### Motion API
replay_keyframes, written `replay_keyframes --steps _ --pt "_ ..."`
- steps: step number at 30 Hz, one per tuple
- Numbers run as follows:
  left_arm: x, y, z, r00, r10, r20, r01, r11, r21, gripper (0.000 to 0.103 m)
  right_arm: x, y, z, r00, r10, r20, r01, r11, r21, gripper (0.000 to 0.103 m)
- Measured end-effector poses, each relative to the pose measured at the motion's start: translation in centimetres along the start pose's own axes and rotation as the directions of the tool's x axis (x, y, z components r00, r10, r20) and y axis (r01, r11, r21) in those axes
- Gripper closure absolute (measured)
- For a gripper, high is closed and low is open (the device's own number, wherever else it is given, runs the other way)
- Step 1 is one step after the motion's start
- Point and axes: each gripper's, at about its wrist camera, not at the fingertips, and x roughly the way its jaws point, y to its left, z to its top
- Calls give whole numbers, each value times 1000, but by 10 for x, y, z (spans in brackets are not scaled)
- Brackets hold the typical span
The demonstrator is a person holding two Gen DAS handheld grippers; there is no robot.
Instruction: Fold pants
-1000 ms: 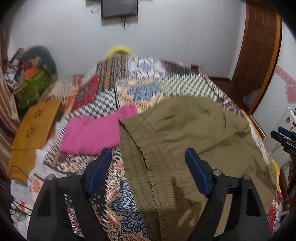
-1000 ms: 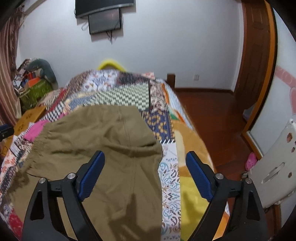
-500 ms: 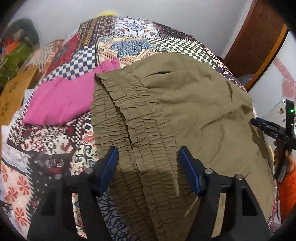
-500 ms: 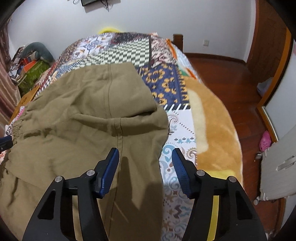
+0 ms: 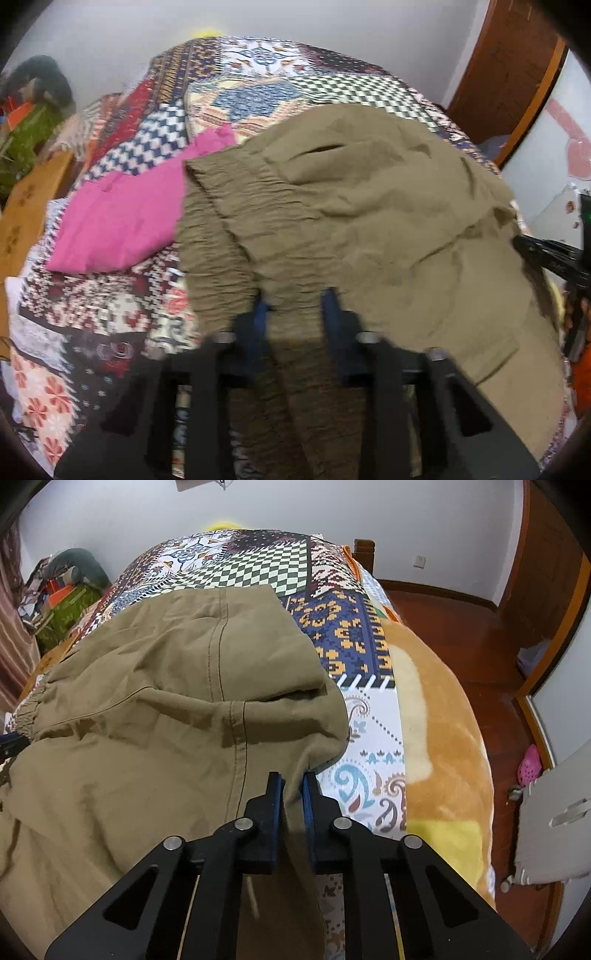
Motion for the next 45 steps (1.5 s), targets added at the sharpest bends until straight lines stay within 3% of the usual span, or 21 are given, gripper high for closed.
replay_keyframes --steps 12,15,16,21,27,31,36,39,42,45 --pt "-3 17 6 1000 -5 -19 4 999 -32 81 -9 13 -13 999 22 -28 -22 1000 -6 91" --pt "-13 21 10 1000 -4 -2 3 999 -42 80 -16 12 -8 1000 26 -15 -26 1000 -7 78" --pt "-15 22 12 1000 -6 3 6 999 -46 78 -21 12 -4 1000 21 7 -21 1000 -11 73" --pt "-21 17 30 999 8 45 -6 1000 -27 45 -31 9 22 995 29 92 -29 1000 -2 62" --pt "0 17 48 1000 20 13 -19 999 -45 41 -10 8 49 993 18 119 -19 1000 10 57" --pt "16 18 51 1000 3 -17 -4 998 -60 41 19 1 60 997 25 74 -26 999 22 57" --pt "25 10 54 1000 27 -2 -27 999 -17 41 46 -6 59 993 116 33 -118 991 64 57" --pt "28 9 57 999 44 -1 -44 999 -7 43 46 -3 58 990 141 31 -142 989 50 71" --pt "28 6 58 997 81 16 -81 997 14 49 43 6 59 996 80 47 -79 997 -17 90" --pt "27 -2 59 991 127 41 -130 990 62 51 40 10 58 997 45 67 -40 997 -65 92"
